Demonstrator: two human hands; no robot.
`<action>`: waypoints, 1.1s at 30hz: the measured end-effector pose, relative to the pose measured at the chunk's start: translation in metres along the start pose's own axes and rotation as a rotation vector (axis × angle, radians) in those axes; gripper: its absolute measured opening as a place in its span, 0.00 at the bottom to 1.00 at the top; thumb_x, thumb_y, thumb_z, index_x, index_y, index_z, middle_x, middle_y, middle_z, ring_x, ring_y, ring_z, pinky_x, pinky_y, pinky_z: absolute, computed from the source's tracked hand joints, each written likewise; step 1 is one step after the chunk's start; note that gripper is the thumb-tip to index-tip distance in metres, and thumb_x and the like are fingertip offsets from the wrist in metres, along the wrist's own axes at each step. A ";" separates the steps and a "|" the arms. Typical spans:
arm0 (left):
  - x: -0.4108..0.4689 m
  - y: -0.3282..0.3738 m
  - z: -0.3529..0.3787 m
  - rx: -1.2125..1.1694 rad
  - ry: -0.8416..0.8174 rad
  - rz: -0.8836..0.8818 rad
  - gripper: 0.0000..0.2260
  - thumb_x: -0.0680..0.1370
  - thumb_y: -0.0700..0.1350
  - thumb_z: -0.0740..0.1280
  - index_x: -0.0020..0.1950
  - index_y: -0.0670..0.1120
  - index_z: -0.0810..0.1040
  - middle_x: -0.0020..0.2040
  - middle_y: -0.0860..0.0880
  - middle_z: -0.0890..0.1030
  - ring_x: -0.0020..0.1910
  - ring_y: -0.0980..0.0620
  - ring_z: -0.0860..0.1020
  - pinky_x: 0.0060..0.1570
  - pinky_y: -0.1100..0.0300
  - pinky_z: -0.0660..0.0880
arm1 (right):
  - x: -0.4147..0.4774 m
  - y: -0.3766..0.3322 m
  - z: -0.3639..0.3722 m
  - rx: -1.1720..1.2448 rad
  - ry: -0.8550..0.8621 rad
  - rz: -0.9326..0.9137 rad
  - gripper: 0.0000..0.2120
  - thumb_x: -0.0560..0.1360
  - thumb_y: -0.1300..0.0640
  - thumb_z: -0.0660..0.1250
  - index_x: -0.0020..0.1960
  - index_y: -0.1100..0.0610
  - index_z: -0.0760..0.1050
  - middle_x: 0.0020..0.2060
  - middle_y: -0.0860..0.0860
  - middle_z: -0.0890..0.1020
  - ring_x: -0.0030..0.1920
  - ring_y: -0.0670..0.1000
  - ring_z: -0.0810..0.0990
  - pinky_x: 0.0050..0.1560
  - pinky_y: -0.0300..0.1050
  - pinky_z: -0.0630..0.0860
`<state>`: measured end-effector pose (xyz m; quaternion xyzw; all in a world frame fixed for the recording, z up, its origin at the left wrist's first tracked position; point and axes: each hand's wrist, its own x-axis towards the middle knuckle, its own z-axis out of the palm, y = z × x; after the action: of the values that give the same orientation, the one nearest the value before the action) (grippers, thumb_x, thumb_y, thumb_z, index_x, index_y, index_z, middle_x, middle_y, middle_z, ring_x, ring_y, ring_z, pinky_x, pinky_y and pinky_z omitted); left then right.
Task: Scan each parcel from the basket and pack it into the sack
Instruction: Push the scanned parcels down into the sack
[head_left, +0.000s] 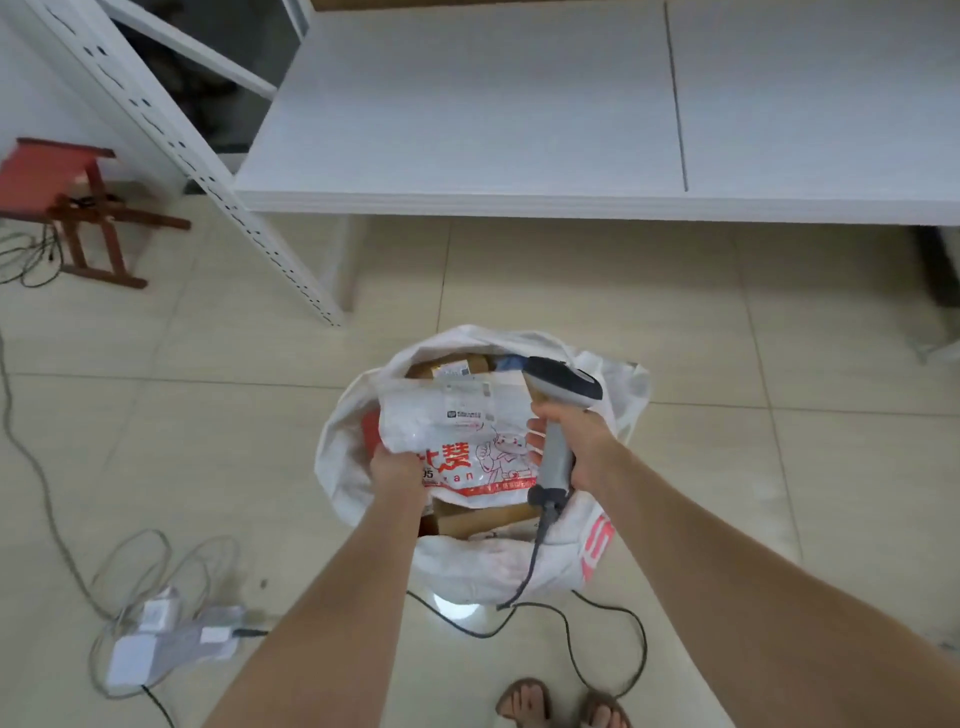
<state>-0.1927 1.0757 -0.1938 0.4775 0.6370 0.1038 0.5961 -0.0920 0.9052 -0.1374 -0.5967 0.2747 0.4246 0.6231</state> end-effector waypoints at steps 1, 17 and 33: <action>0.007 -0.002 0.004 -0.049 -0.016 0.005 0.12 0.81 0.41 0.57 0.56 0.41 0.79 0.45 0.44 0.81 0.36 0.49 0.78 0.33 0.60 0.76 | 0.009 0.003 0.003 -0.015 -0.004 0.001 0.08 0.73 0.61 0.72 0.51 0.62 0.78 0.44 0.58 0.81 0.42 0.55 0.80 0.39 0.48 0.78; 0.019 0.030 -0.016 1.159 -0.201 0.383 0.31 0.74 0.40 0.64 0.76 0.53 0.59 0.75 0.46 0.56 0.73 0.43 0.60 0.68 0.43 0.65 | 0.024 0.031 0.047 -0.113 0.098 0.062 0.22 0.71 0.54 0.76 0.61 0.58 0.75 0.54 0.58 0.81 0.55 0.58 0.80 0.60 0.61 0.76; 0.139 0.046 0.009 1.138 -0.420 0.637 0.15 0.77 0.39 0.61 0.63 0.48 0.76 0.65 0.46 0.71 0.62 0.46 0.73 0.61 0.56 0.71 | 0.097 0.075 0.128 -0.016 0.317 0.003 0.12 0.74 0.54 0.72 0.52 0.53 0.71 0.43 0.46 0.77 0.52 0.50 0.78 0.46 0.38 0.73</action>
<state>-0.1399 1.1976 -0.2556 0.8907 0.2916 -0.1717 0.3035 -0.1302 1.0441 -0.2408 -0.6606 0.3671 0.3282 0.5666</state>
